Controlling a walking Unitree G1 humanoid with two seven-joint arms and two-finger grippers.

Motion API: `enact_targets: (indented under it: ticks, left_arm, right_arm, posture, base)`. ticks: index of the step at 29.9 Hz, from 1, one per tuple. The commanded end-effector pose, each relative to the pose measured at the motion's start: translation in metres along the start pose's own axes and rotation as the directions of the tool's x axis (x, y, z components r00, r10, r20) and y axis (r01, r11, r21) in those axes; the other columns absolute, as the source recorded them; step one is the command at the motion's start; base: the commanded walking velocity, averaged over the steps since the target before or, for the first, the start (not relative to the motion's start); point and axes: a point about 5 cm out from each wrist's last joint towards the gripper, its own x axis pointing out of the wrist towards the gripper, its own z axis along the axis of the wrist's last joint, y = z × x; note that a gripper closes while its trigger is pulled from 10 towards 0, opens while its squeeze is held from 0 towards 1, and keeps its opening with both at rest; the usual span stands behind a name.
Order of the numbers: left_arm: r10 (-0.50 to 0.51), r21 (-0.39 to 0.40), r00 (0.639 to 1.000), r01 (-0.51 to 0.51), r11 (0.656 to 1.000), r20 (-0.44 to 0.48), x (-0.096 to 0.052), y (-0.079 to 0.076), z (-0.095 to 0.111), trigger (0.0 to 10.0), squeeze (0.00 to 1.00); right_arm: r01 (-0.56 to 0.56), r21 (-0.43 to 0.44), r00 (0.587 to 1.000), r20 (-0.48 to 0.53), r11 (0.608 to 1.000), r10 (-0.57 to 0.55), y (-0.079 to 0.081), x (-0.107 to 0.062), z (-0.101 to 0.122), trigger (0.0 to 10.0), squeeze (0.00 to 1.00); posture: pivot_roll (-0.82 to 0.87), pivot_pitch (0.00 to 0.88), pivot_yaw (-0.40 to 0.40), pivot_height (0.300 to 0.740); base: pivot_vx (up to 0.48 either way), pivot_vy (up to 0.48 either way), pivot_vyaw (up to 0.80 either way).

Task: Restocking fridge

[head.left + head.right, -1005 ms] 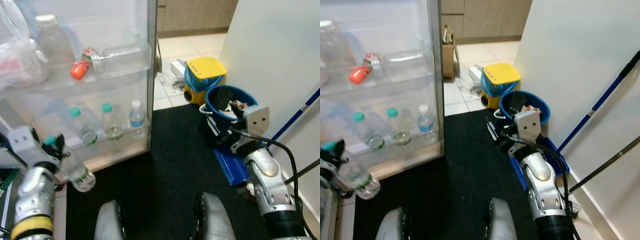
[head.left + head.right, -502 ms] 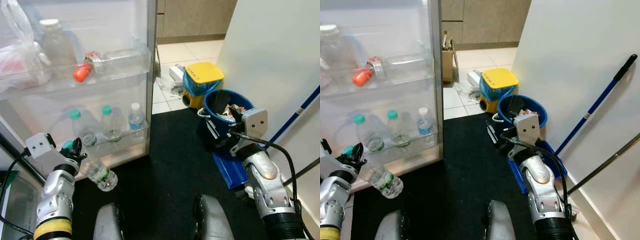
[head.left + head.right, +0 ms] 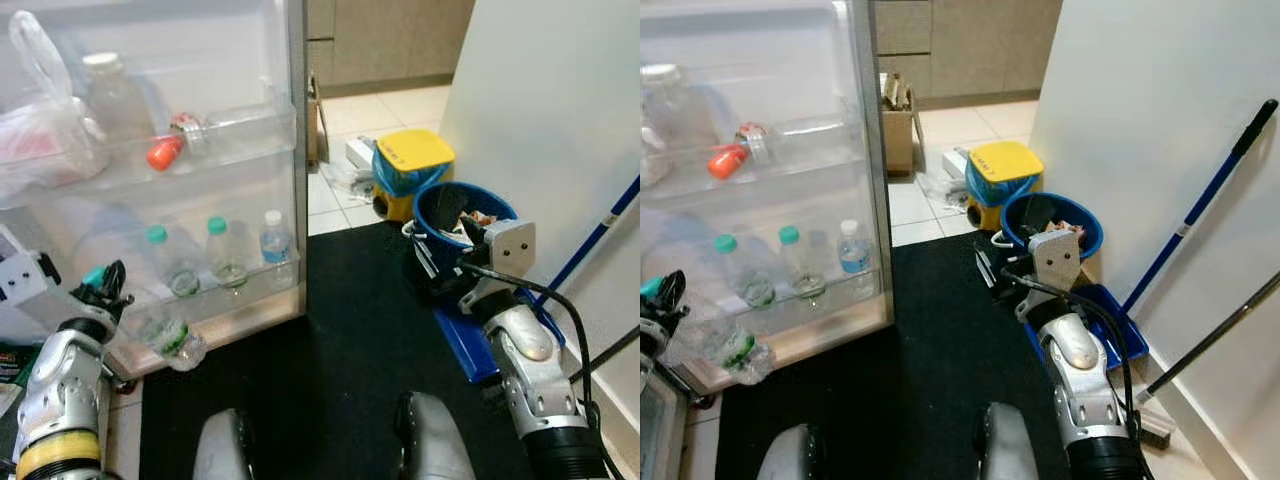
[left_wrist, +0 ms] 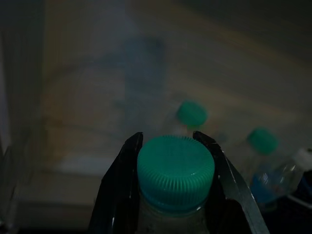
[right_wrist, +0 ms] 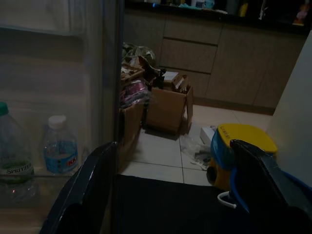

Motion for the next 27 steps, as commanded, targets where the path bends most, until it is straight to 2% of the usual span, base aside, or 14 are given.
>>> enact_targets:
  ticks: [1, 5, 9, 10, 11, 15, 16, 18, 23, 27]
  left_arm:
    - [-0.005, 0.019, 1.000, 0.005, 1.000, 0.023, 0.001, -0.011, -0.003, 10.0, 0.00]
    - [-0.005, 0.042, 1.000, 0.004, 0.999, 0.028, 0.001, -0.014, -0.005, 10.0, 0.00]
    - [0.051, 0.042, 0.996, -0.054, 0.998, 0.078, 0.004, -0.016, -0.003, 10.0, 0.00]
    - [0.095, 0.047, 0.991, -0.099, 0.994, 0.091, 0.004, -0.011, -0.002, 10.0, 0.00]
    - [0.170, 0.051, 0.980, -0.176, 0.983, 0.104, 0.004, 0.001, 0.000, 10.0, 0.00]
    - [0.216, 0.051, 0.970, -0.223, 0.974, 0.112, 0.003, 0.009, 0.002, 10.0, 0.00]
    - [0.253, 0.005, 0.961, -0.256, 0.967, 0.113, 0.006, 0.016, 0.003, 10.0, 0.00]
    - [0.264, -0.017, 0.958, -0.263, 0.965, 0.112, 0.007, 0.017, 0.004, 10.0, 0.00]
    - [0.226, -0.004, 0.972, -0.226, 0.974, 0.058, 0.013, 0.003, -0.013, 10.0, 0.00]
    - [0.204, 0.009, 0.978, -0.204, 0.979, 0.040, 0.018, -0.015, -0.030, 10.0, 0.00]
  right_arm:
    - [0.004, 0.001, 1.000, -0.001, 1.000, -0.004, -0.001, -0.001, -0.001, 10.0, 0.00]
    - [0.004, 0.001, 1.000, -0.001, 1.000, -0.004, -0.001, -0.001, -0.001, 10.0, 0.00]
    - [-0.013, -0.010, 1.000, -0.007, 1.000, 0.012, 0.000, -0.002, 0.002, 10.0, 0.00]
    - [-0.012, -0.013, 1.000, -0.010, 1.000, 0.012, -0.001, -0.003, 0.002, 10.0, 0.00]
    - [-0.009, -0.016, 1.000, -0.015, 1.000, 0.008, -0.003, -0.005, 0.002, 10.0, 0.00]
    - [-0.008, -0.017, 1.000, -0.017, 1.000, 0.007, -0.003, -0.005, 0.001, 10.0, 0.00]
    - [-0.013, -0.017, 1.000, -0.020, 1.000, 0.013, -0.002, -0.005, 0.001, 10.0, 0.00]
    - [-0.016, -0.017, 1.000, -0.021, 1.000, 0.016, -0.001, -0.005, 0.001, 10.0, 0.00]
    - [-0.021, -0.014, 1.000, -0.024, 1.000, 0.021, 0.000, -0.005, 0.000, 10.0, 0.00]
    - [-0.031, -0.009, 0.999, -0.026, 0.999, 0.031, 0.004, -0.005, 0.000, 10.0, 0.00]
  posture:
    - [-0.04, 0.013, -0.073, 0.436]
    - [-0.04, 0.013, -0.073, 0.436]
    - [-0.06, 0.028, -0.093, 0.436]
    - [-0.07, 0.034, -0.102, 0.436]
    - [-0.07, 0.036, -0.105, 0.436]
    - [-0.07, 0.036, -0.105, 0.436]
    - [-0.07, 0.039, -0.110, 0.436]
    - [-0.07, 0.039, -0.110, 0.436]
    - [-0.06, 0.039, -0.114, 0.436]
    - [-0.06, 0.037, -0.118, 0.436]
  base:
    - [0.000, 0.000, 0.00]
    - [0.000, 0.000, 0.00]
    - [0.000, 0.000, 0.00]
    - [0.000, 0.000, 0.00]
    - [0.000, 0.000, 0.00]
    - [0.000, 0.000, 0.00]
    - [0.000, 0.000, 0.00]
    - [0.000, 0.000, 0.00]
    - [0.000, 0.000, 0.00]
    - [0.000, 0.000, 0.00]
